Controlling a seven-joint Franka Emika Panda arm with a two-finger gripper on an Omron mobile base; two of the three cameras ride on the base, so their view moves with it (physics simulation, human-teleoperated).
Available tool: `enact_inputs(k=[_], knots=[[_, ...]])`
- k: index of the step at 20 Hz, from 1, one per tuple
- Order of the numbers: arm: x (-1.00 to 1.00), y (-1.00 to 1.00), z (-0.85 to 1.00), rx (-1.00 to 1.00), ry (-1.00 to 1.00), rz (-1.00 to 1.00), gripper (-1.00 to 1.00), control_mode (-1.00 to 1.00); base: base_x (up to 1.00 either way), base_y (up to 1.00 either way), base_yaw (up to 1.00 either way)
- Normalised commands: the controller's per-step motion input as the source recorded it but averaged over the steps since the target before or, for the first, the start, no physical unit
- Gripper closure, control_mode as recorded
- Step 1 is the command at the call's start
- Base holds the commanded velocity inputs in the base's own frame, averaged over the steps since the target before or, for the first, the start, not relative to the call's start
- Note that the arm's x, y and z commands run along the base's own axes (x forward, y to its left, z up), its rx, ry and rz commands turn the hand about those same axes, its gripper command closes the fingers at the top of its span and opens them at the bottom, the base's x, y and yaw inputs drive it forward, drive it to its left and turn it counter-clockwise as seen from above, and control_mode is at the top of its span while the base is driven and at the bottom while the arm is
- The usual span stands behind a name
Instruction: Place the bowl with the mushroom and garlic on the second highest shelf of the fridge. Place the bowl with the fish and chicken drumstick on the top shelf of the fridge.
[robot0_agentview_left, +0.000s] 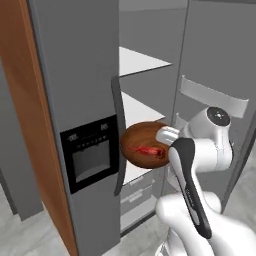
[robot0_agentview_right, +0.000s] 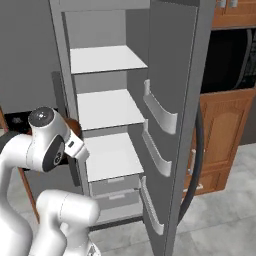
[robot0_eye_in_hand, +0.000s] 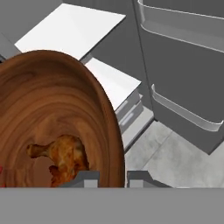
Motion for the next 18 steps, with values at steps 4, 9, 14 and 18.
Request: enact_inputs(k=[4, 9, 14, 18], knots=[[0.00, 0.00, 0.00, 0.00, 0.00, 0.00, 1.00, 1.00, 0.54, -0.34, 0.21], [0.00, 0.00, 0.00, 0.00, 0.00, 0.00, 1.00, 1.00, 0.65, -0.24, 0.10], [0.00, 0.00, 0.00, 0.00, 0.00, 0.00, 1.00, 1.00, 0.77, -0.07, 0.00], [0.00, 0.00, 0.00, 0.00, 0.00, 0.00, 1.00, 1.00, 0.35, -0.31, 0.00]])
